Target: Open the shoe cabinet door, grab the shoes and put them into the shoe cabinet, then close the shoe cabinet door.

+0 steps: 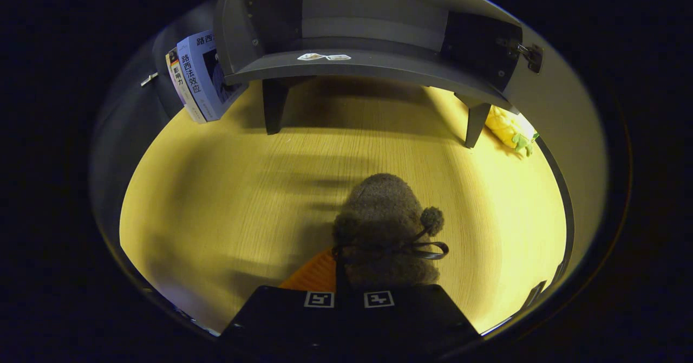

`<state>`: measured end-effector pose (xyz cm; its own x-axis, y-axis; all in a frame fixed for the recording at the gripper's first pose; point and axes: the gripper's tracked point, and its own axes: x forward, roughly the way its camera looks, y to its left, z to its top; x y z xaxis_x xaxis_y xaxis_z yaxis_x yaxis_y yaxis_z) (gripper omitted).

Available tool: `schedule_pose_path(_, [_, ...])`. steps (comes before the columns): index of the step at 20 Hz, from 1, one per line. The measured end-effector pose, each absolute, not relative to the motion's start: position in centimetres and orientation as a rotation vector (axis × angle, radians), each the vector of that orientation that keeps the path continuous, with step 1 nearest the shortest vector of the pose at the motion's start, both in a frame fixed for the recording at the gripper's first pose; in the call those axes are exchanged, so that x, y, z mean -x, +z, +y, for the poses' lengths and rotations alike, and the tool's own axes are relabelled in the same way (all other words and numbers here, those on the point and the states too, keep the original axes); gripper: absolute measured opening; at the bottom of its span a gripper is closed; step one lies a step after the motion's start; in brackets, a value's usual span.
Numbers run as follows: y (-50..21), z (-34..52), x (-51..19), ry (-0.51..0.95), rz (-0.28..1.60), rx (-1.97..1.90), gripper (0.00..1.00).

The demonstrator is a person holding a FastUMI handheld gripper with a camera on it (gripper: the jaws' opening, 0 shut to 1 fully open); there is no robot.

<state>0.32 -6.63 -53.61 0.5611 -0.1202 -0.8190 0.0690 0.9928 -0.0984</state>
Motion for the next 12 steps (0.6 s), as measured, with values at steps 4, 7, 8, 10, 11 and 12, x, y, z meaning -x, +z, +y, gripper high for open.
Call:
schedule_pose_path(4, [-50.9, -6.1, -0.2, -0.088, 0.947, 0.017, 0.05])
schedule_pose_path(7, [-46.8, -5.8, -0.5, -0.07, 0.892, 0.034, 0.05])
schedule_pose_path(8, [-45.2, -5.7, -0.7, -0.067, 0.865, 0.03, 0.05])
schedule_pose_path(10, [-41.5, -5.7, -1.1, -0.067, 0.817, 0.02, 0.05])
schedule_pose_path(11, [-39.7, -5.9, -1.3, -0.071, 0.793, 0.022, 0.05])
schedule_pose_path(12, [-37.7, -6.1, -1.6, -0.076, 0.766, 0.022, 0.05])
